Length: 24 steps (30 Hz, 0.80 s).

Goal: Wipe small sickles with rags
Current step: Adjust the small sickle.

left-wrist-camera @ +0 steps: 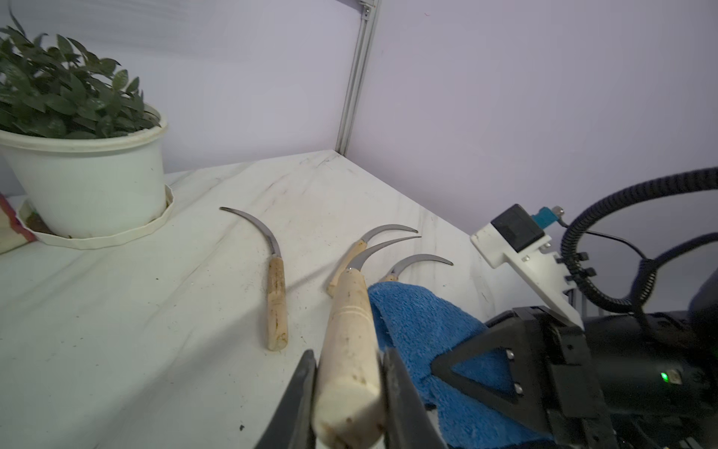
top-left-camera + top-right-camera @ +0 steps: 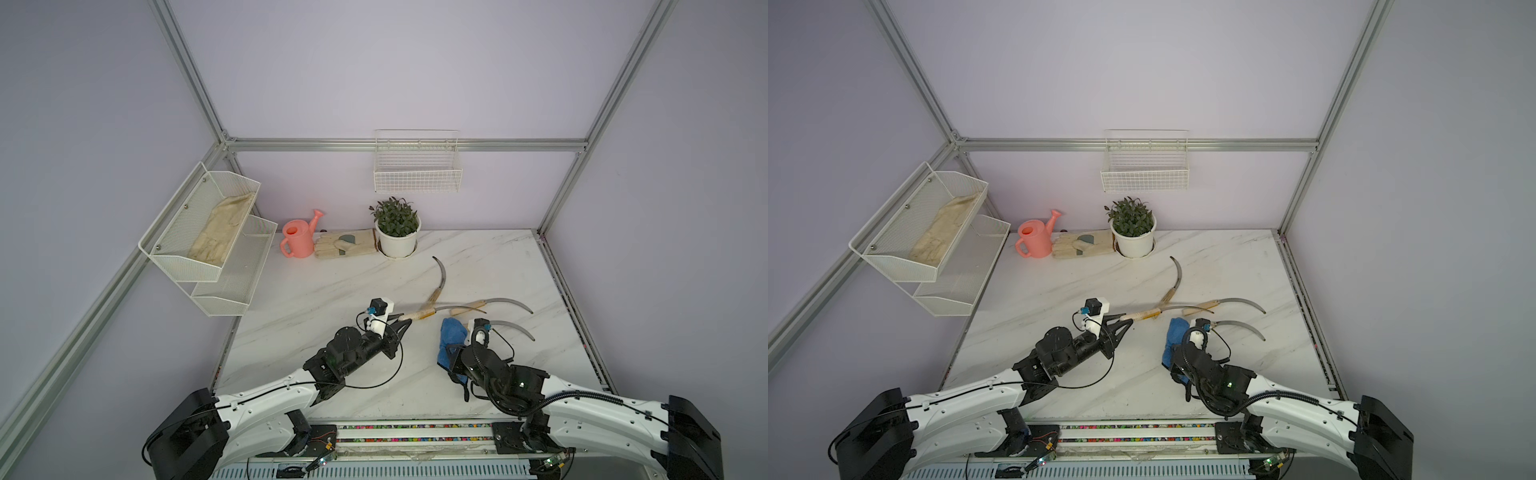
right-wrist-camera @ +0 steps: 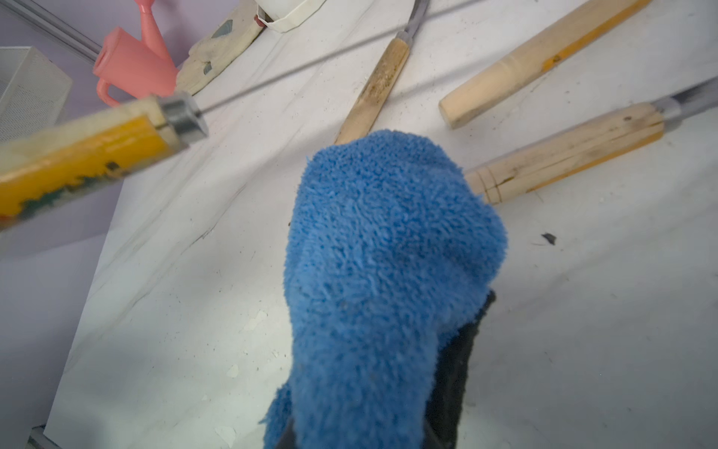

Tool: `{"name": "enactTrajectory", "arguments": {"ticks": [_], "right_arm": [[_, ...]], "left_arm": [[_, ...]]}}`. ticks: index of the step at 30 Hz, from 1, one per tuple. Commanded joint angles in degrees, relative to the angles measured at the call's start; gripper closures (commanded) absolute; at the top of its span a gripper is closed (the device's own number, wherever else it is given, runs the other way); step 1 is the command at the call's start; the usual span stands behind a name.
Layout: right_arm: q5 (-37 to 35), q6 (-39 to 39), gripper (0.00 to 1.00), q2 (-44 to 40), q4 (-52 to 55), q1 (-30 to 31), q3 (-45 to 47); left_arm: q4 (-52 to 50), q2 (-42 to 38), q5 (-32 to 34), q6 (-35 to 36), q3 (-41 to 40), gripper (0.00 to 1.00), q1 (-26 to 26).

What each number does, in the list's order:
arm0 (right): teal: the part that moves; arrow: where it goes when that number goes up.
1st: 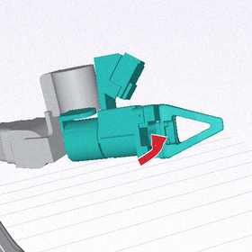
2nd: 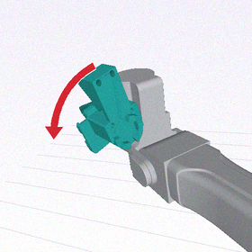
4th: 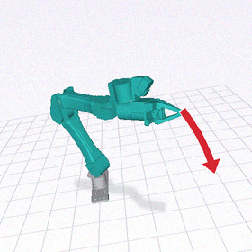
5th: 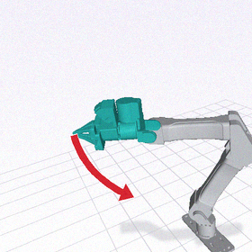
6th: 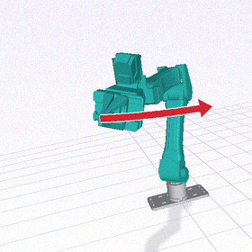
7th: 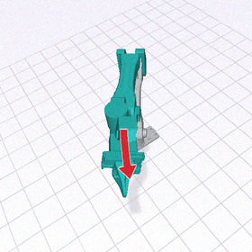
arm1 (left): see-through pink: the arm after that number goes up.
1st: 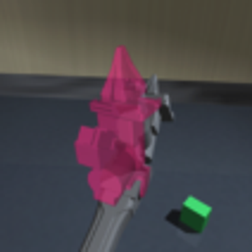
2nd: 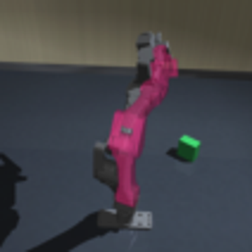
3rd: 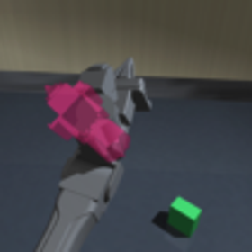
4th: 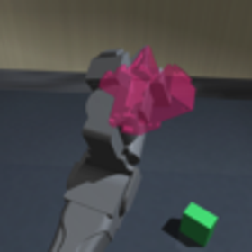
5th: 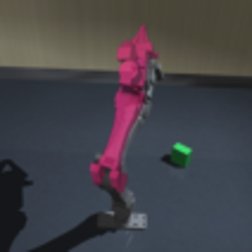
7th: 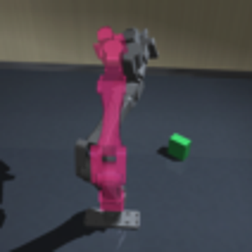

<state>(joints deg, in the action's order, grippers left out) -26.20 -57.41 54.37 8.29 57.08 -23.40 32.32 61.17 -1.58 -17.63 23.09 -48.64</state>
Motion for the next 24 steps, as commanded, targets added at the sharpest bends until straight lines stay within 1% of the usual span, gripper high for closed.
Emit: {"name": "enactTrajectory", "arguments": {"ticks": [1,4,13,18,24], "right_arm": [[-1.93,-0.6,1.0,2.6,-7.39,0.39,-1.86],[-2.52,-0.31,1.0,3.55,-8.31,0.39,-2.69],[-5.88,2.06,1.0,2.28,-9.05,0.4,-5.63],[-7.09,6.67,1.0,2.37,-11.46,0.4,-8.22],[-6.91,12.56,1.0,6.42,-11.2,0.35,-15.33]], "left_arm": [[1.52,-1.46,-5.52,-3.35,0.93,1.0,0.22],[1.41,-1.99,-7.3,-3.63,0.03,1.0,0.22],[1.52,-2.02,-10.14,-4.76,-1.78,1.0,0.14],[1.2,-0.82,-11.12,-5.01,-2.0,1.0,-0.09],[1.26,1.81,-12.74,-4.19,-1.72,1.0,-0.58]]}}
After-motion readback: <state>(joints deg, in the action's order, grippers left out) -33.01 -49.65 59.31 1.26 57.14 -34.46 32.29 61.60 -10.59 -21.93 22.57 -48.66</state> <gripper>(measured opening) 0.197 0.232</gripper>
